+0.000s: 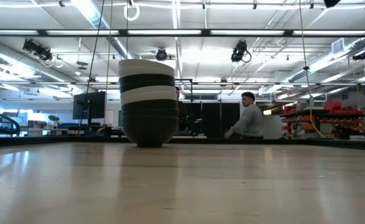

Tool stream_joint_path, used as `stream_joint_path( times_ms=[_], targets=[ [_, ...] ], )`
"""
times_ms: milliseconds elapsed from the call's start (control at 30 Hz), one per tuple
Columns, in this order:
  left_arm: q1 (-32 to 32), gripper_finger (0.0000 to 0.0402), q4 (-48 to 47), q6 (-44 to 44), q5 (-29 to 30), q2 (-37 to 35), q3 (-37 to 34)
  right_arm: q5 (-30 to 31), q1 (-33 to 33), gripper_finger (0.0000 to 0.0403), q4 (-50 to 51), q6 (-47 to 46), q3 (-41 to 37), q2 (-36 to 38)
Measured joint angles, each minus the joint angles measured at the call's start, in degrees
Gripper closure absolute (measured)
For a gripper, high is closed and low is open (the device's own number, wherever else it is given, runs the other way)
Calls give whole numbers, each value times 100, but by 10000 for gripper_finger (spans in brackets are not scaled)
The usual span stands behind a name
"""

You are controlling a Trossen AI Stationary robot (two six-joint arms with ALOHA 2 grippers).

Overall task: Nest bowls inside each other
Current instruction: Return to Home Position

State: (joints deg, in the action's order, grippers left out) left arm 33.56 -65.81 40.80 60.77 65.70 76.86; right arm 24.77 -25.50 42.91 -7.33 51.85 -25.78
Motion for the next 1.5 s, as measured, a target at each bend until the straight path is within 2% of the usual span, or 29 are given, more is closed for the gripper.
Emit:
stream_joint_path(
  times_ms=[233, 500, 633, 800, 1033, 1133, 1267, 1500],
  targets=[
    [0, 397, 1579, -510, -249, -902, -1561, 1, 0, 403, -581, -43, -815, 706],
    [0, 397, 3027, -606, -407, -1840, -3277, 75, 2, 403, -1046, -410, -1762, 1468],
    [0, 394, 3806, -979, -420, -2214, -3928, 136, 20, 403, -1340, -519, -2224, 1633],
    [0, 397, 4448, -1040, -529, -2598, -4624, 139, 22, 403, -1623, -754, -2757, 1752],
    [-157, 397, 5482, -1300, -839, -2912, -5550, 26, 22, 403, -2505, -428, -3366, 2055],
    [-388, 396, 6394, -1835, -1185, -2994, -5902, 27, 22, 403, -2728, -333, -3554, 2253],
    [-861, 397, 7282, -2321, -2077, -3065, -6310, 78, 22, 403, -2840, -276, -3864, 2571],
    [-1785, 395, 7532, -2352, -3125, -3054, -6603, 252, 22, 403, -2917, -250, -4082, 2574]
  ],
)
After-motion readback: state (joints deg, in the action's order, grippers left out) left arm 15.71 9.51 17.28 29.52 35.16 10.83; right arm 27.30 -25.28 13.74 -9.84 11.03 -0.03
